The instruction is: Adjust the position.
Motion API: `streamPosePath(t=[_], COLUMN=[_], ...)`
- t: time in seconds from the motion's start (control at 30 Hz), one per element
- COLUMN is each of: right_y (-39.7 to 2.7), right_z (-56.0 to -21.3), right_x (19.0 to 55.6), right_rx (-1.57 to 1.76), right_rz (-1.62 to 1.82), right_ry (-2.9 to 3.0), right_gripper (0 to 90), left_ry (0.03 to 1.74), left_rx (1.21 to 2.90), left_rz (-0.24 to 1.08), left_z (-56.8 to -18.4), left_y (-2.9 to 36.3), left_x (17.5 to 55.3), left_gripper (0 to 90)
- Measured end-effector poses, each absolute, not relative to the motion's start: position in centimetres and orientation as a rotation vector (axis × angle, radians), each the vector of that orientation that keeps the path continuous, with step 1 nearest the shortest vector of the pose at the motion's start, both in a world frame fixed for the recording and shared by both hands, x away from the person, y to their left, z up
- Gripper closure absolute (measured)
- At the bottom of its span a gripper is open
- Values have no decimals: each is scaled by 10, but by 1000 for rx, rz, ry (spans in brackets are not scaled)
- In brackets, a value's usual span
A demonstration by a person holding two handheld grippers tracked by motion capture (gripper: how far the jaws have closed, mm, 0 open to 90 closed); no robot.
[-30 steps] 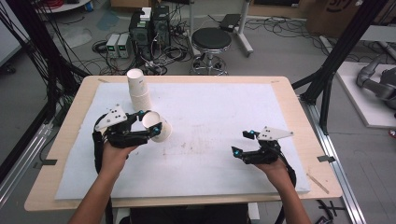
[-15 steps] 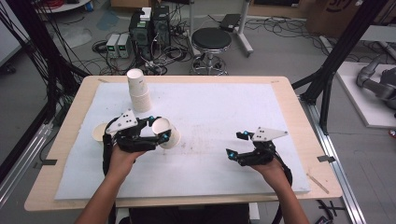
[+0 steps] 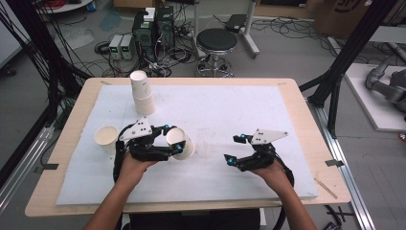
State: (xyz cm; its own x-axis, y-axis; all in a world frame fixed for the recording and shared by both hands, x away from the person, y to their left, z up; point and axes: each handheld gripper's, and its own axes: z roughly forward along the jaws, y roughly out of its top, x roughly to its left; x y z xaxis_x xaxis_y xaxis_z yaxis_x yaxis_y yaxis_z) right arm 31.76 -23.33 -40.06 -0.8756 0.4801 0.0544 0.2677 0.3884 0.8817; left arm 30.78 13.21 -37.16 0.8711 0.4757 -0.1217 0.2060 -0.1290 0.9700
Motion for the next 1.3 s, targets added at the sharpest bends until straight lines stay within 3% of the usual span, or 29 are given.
streamPosePath(t=[0.47,1.3], right_y=[-207,-185], right_z=[-397,-403], right_x=[318,309], right_rx=[518,350], right_rz=[1565,1627], right_ry=[2503,2611], right_gripper=[205,206], left_ry=[484,337], left_rx=[1737,1784], left_rz=[207,13], left_z=[-374,-379], left_y=[115,80], left_x=[310,308], left_gripper=[358,358])
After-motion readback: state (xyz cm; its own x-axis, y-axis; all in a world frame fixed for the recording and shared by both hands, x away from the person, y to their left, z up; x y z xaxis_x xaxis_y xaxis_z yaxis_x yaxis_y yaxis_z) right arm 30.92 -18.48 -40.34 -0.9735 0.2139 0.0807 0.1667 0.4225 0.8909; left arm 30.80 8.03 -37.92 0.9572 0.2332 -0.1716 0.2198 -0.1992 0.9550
